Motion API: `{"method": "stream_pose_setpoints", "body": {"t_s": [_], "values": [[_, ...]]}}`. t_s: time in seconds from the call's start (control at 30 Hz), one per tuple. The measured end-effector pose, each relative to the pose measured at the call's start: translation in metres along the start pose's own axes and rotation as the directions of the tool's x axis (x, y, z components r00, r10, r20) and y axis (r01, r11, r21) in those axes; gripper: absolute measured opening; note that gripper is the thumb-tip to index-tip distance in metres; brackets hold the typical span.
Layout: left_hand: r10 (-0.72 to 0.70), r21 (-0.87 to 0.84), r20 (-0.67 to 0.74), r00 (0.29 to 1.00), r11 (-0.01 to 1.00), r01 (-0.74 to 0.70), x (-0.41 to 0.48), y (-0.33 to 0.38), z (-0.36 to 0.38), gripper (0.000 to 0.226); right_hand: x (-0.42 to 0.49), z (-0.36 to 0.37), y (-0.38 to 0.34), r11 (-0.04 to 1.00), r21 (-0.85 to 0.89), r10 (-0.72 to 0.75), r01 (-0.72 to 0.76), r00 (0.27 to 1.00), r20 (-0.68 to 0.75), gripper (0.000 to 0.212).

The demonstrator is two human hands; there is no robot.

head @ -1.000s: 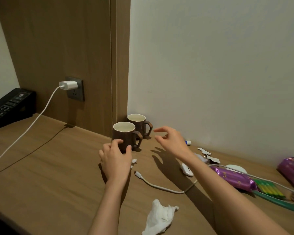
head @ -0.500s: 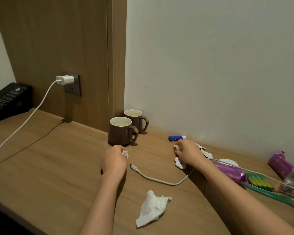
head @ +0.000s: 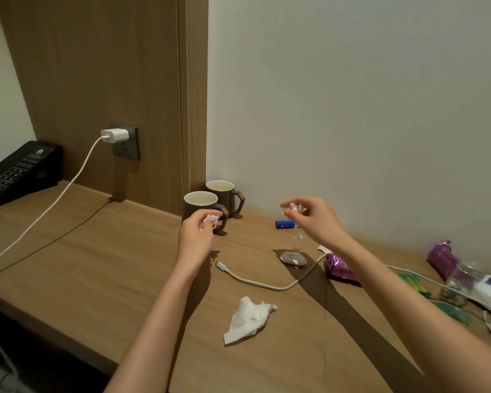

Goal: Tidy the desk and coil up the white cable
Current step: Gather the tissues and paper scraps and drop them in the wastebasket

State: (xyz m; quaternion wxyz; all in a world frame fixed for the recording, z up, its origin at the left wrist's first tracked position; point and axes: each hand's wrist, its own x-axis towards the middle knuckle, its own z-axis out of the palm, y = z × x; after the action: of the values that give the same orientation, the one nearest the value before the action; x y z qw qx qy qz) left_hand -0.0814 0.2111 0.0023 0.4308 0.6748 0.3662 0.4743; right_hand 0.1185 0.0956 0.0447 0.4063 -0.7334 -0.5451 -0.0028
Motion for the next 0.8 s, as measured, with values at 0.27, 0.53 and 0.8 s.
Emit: {"method": "stream_pose_setpoints", "body": {"t_s": [0.27, 0.53, 0.8], "values": [[0.087, -0.012, 0.061, 0.994, 0.996, -0.087, -0.061, 0.053, -0.055, 0.025, -0.047, -0.031, -0.058, 0.973, 0.207, -0.108, 0.106, 0.994, 0.000, 0.014], [0.041, 0.005, 0.134, 0.990, 0.999, -0.042, -0.146, 0.070, -0.113, 0.023, -0.135, -0.027, -0.115, 0.907, 0.405, -0.188, 0.114, 0.971, 0.149, 0.018], [-0.054, 0.137, 0.269, 0.962, 0.990, 0.017, -0.225, 0.029, -0.163, 0.024, -0.226, 0.017, -0.147, 0.847, 0.532, -0.242, -0.001, 0.890, 0.387, 0.019]]}}
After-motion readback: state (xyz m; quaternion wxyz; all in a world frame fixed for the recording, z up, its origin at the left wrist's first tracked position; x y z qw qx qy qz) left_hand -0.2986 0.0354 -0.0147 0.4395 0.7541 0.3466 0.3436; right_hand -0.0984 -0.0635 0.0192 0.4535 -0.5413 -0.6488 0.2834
